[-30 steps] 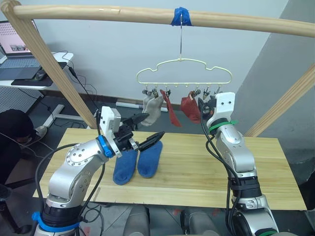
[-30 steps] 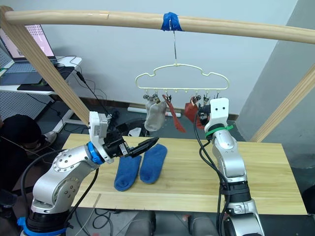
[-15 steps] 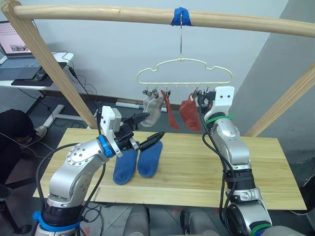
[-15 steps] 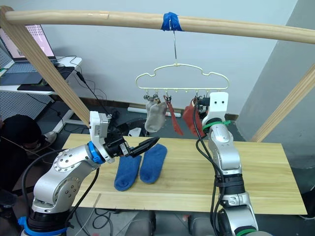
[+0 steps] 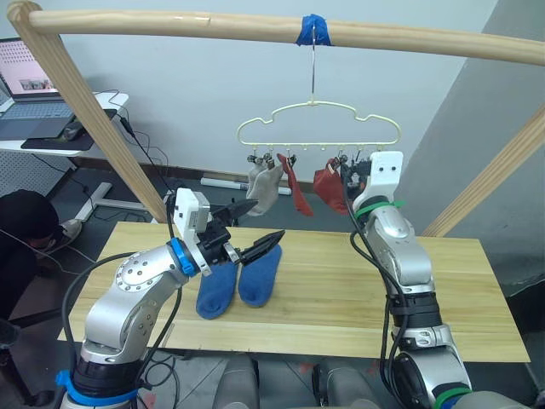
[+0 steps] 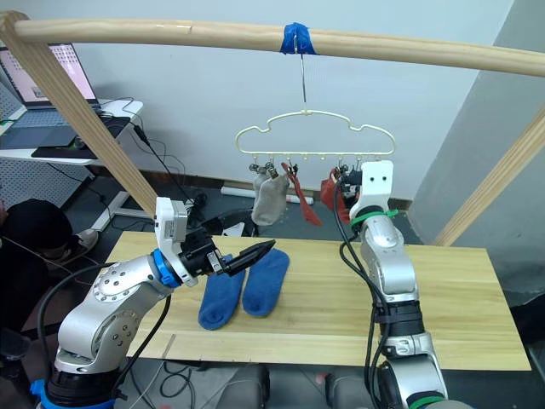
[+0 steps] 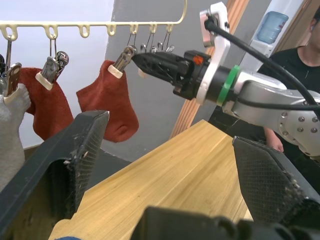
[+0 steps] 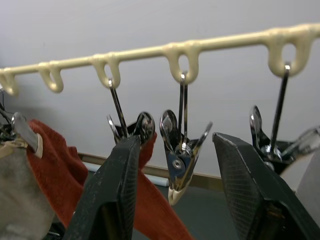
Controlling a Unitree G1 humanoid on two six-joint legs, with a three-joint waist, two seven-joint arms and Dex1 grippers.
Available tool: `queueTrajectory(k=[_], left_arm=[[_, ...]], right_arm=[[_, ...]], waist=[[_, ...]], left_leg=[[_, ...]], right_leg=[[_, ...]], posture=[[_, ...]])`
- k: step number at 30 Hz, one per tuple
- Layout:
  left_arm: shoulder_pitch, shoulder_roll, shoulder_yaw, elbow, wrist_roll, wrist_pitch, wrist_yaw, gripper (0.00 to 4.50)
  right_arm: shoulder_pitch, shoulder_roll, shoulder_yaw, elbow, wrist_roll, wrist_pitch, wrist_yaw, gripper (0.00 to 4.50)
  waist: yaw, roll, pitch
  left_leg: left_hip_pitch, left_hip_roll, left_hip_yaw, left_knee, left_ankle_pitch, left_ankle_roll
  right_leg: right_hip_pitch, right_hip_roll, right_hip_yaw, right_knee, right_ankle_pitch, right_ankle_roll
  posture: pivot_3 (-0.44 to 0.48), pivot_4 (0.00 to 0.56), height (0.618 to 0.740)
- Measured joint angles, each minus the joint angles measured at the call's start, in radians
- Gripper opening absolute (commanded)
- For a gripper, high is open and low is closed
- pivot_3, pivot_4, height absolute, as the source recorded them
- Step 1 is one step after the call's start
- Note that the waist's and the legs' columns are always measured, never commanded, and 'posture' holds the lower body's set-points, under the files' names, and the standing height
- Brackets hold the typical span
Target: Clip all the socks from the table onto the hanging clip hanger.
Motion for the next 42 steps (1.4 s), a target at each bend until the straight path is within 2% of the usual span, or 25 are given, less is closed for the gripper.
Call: queueTrajectory(k=[6, 15, 26, 42], left_arm=[[-0.003, 0.000, 0.000, 0.000, 0.000, 0.000, -0.001, 4.50], [-0.023, 0.000, -0.002, 0.000, 0.000, 0.000, 0.000, 4.50], [-0.020, 0.000, -0.002, 0.000, 0.000, 0.000, 0.016, 4.50], [-0.022, 0.000, -0.006, 0.000, 0.000, 0.000, 0.019, 4.50]], right_arm=[[0.007, -0.014, 0.007, -0.019, 0.000, 0.008, 0.014, 2.40], [-0.034, -0.018, -0.002, 0.029, -0.032, 0.021, -0.062, 2.40], [-0.041, -0.026, 0.009, 0.037, -0.048, 0.023, -0.056, 2.40], [-0.098, 0.097, -0.035, 0.078, 0.052, 0.027, -0.062, 2.40]], waist=[[0.000, 0.000, 0.000], [-0.001, 0.000, 0.000], [0.000, 0.000, 0.000], [0.000, 0.000, 0.000]], left_leg=[[0.000, 0.000, 0.000, 0.000, 0.000, 0.000], [0.000, 0.000, 0.000, 0.000, 0.000, 0.000], [0.000, 0.000, 0.000, 0.000, 0.000, 0.000], [0.000, 0.000, 0.000, 0.000, 0.000, 0.000]], right_leg=[[0.000, 0.000, 0.000, 0.000, 0.000, 0.000], [0.000, 0.000, 0.000, 0.000, 0.000, 0.000], [0.000, 0.000, 0.000, 0.000, 0.000, 0.000], [0.000, 0.000, 0.000, 0.000, 0.000, 0.000]], posture=[[0.117, 0.146, 0.740], [0.126, 0.140, 0.740], [0.133, 0.137, 0.740], [0.138, 0.129, 0.740]])
